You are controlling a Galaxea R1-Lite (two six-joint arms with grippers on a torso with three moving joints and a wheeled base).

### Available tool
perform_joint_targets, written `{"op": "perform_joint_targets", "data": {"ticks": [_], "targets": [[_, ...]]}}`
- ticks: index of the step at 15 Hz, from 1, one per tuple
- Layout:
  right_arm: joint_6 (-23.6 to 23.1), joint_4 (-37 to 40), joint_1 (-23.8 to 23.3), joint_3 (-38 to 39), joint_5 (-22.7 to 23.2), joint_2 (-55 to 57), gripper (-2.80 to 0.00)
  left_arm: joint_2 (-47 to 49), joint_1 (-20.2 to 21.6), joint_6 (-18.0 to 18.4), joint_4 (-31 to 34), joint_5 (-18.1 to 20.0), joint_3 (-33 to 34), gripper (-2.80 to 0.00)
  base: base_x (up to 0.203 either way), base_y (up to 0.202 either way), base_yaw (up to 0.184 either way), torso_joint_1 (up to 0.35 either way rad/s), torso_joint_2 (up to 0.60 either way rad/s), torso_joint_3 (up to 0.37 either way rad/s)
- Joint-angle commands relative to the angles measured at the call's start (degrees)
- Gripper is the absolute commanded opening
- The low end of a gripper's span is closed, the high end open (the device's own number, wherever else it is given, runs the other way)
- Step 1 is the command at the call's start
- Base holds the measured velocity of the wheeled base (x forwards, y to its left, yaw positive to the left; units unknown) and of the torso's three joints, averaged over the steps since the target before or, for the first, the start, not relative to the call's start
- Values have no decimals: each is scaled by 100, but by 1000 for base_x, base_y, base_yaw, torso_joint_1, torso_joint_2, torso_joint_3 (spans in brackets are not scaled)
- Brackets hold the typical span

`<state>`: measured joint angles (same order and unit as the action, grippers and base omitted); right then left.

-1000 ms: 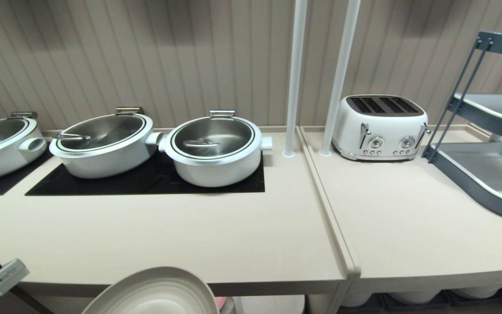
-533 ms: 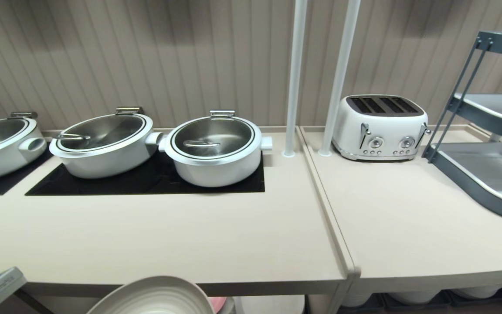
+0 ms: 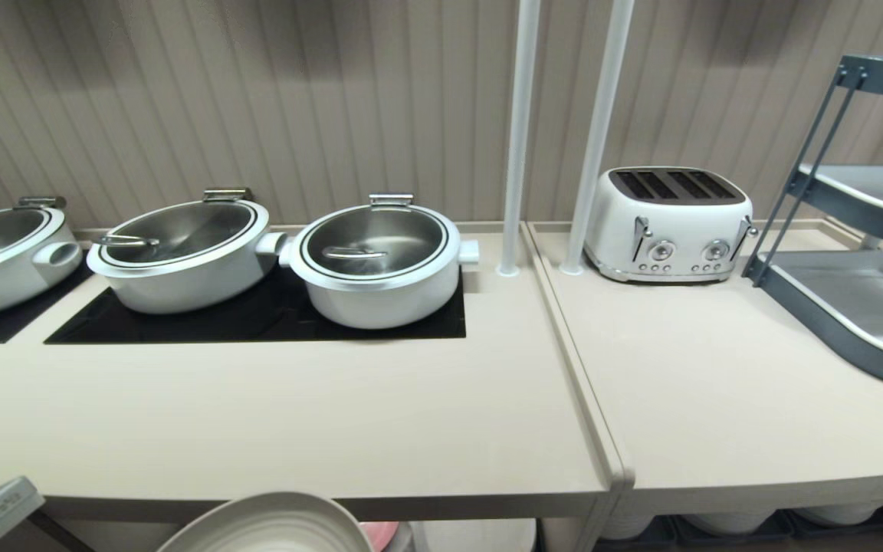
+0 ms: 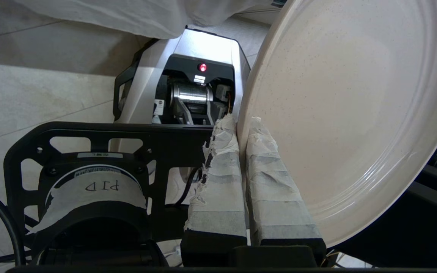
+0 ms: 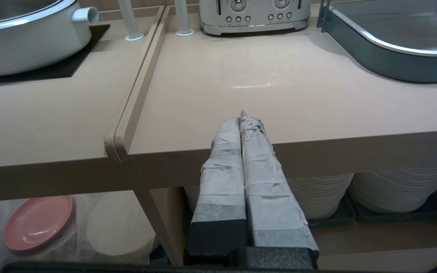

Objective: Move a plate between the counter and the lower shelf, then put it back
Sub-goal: Put the plate in the cupboard

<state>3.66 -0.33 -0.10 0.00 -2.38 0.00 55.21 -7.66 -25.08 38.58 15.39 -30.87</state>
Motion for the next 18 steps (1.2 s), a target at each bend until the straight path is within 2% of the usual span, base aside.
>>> {"op": "perform_joint_targets", "data": {"ticks": [1,10,18], "targets": [[3,-2,1,0,0,0,-280,7,1,-15,26,8,2,-280,0,0,0,0,0,0],[3,-2,1,0,0,0,-280,6,10,-24,106,8,2,-280,0,0,0,-7,8,9],[3,-2,1,0,0,0,-280,-37,27,-24,281,17,-7,-280,0,0,0,-84,184,93]]}}
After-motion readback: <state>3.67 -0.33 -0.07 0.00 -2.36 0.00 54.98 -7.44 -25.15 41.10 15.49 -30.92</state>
